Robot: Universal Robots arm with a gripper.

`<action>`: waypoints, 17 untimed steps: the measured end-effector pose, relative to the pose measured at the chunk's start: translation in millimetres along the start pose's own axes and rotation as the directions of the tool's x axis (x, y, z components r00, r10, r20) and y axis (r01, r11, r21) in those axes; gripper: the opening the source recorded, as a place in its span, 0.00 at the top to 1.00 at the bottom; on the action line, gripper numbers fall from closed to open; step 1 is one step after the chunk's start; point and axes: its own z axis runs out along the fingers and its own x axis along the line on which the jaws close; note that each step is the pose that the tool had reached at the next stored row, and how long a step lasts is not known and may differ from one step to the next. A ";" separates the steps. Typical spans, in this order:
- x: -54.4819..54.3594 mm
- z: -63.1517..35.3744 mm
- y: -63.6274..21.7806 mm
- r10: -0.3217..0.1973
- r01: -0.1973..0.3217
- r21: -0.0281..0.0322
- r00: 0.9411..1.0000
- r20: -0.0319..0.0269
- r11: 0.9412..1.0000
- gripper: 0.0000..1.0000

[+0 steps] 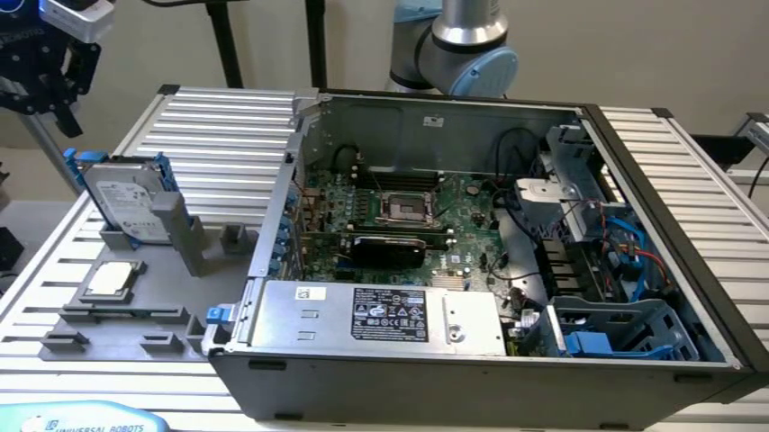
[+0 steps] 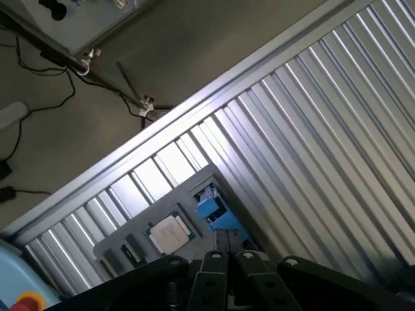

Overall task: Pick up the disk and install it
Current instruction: 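Pick up the disk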

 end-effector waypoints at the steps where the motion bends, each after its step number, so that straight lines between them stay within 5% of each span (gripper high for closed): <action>1: 0.0 0.2 0.0 -0.018 0.018 0.000 1.000 -0.001 1.000 0.89; 8: 0.0 1.7 -0.1 -0.144 0.144 0.001 0.990 -0.007 0.990 0.89; 17: -0.2 2.1 -0.2 -0.283 0.283 0.008 0.959 -0.011 0.959 0.89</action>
